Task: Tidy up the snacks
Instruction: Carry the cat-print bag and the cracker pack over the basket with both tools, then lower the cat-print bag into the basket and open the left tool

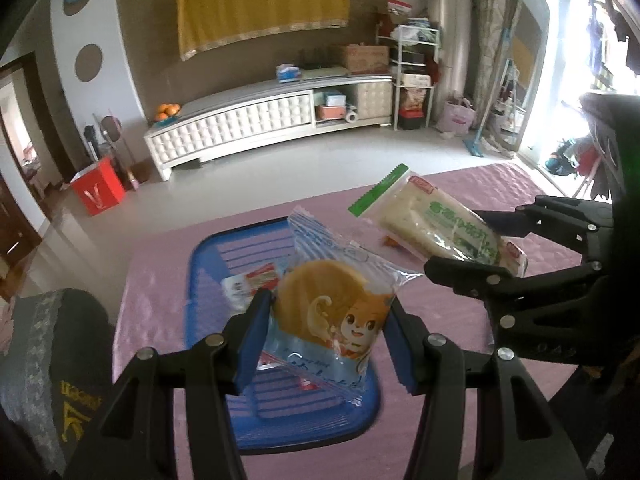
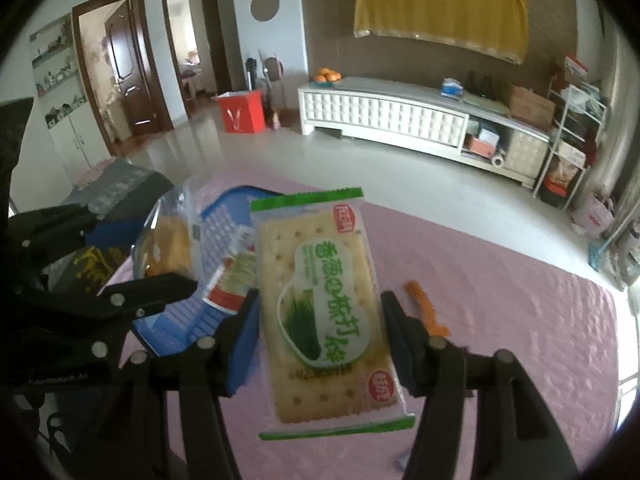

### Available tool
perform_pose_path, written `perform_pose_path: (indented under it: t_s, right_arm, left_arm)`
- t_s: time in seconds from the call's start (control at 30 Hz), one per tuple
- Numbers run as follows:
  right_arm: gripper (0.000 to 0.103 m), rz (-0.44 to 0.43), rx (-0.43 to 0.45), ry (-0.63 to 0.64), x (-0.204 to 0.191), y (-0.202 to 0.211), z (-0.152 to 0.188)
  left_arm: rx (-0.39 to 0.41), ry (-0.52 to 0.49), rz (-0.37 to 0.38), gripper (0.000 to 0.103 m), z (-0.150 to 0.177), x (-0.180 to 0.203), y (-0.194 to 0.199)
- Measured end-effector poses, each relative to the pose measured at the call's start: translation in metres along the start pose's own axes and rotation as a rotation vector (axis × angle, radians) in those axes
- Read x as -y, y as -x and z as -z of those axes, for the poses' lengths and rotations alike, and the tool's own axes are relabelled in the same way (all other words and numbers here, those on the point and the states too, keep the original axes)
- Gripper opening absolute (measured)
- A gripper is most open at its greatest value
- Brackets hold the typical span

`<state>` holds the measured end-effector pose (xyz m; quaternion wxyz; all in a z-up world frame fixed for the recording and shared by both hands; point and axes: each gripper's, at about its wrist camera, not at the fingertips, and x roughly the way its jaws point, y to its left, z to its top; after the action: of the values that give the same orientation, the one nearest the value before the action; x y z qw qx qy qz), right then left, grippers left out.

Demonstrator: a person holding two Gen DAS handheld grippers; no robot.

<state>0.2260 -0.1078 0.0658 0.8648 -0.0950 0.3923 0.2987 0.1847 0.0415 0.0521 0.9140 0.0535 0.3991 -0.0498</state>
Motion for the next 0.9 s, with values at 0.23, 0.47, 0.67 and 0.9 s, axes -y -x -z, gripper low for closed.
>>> perform_pose_path:
  t_s: [0.23, 0.47, 0.67, 0.9]
  right_arm:
    - [0.063, -0.039, -0.031, 0.016, -0.028, -0.031, -0.018]
    - [0.063, -0.036, -0.1, 0.041, -0.046, -0.064, -0.012]
    - [0.063, -0.024, -0.151, 0.047, -0.049, -0.082, -0.006]
    - [0.063, -0.017, -0.168, 0.058, -0.053, -0.085, -0.003]
  left_arm:
    - [-0.025, 0.059, 0.006, 0.052, 0.016, -0.042, -0.001]
    - [-0.099, 0.091, 0.03, 0.052, 0.041, -0.061, -0.033]
    - [-0.164, 0.079, 0.05, 0.052, 0.061, -0.063, -0.061]
    - [-0.257, 0.135, 0.087, 0.052, 0.081, -0.062, -0.081]
